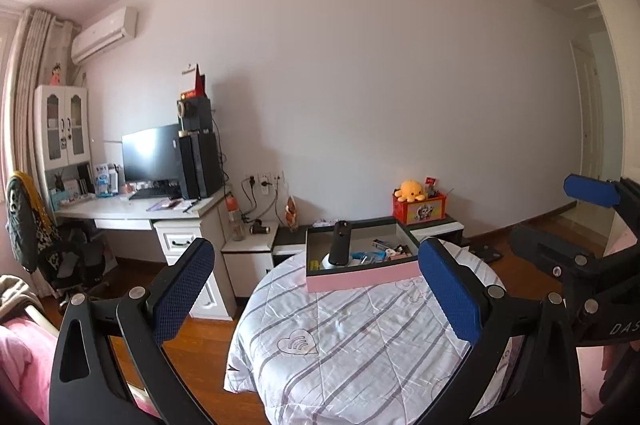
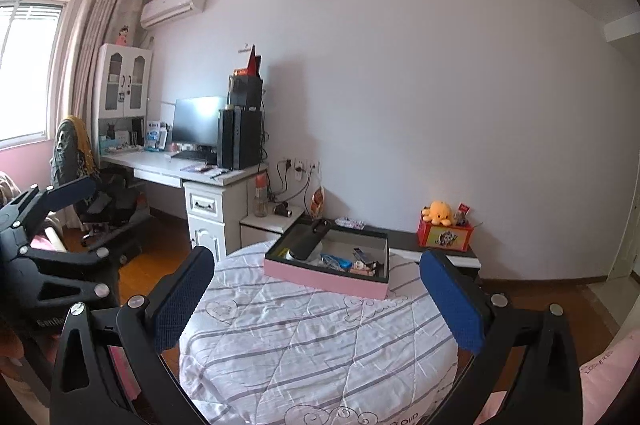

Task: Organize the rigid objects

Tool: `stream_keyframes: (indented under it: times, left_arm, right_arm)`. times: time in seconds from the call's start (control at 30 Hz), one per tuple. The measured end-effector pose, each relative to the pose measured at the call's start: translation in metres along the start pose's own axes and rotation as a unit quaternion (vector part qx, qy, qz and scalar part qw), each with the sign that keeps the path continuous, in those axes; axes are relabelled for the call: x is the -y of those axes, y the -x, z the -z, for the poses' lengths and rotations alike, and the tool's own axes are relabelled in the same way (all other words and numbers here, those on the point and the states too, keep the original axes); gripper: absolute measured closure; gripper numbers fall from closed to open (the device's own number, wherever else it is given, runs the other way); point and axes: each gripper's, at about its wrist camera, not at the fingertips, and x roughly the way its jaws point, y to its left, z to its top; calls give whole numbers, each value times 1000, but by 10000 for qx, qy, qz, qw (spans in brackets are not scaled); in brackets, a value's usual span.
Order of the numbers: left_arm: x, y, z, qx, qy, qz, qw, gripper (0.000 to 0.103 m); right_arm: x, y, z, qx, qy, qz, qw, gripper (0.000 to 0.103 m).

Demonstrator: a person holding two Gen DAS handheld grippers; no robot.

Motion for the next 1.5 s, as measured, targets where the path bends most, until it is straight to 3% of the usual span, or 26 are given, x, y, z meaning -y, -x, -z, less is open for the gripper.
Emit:
stream_keyframes:
  times: [0.63,0.93,1.5]
  left_arm:
    - [-3,86,-1,787,99,-187,9967,0]
    - [-2,90,4,906,43,-364,9952,0]
    - [-2,86,7,975,72,-328,9947,0]
  right_arm:
    - [-24,71,-2,759,16,10,9971,0]
    - [-28,73,1,861,14,12,9963,0]
    - [-29,77,6,883,24,136,9960,0]
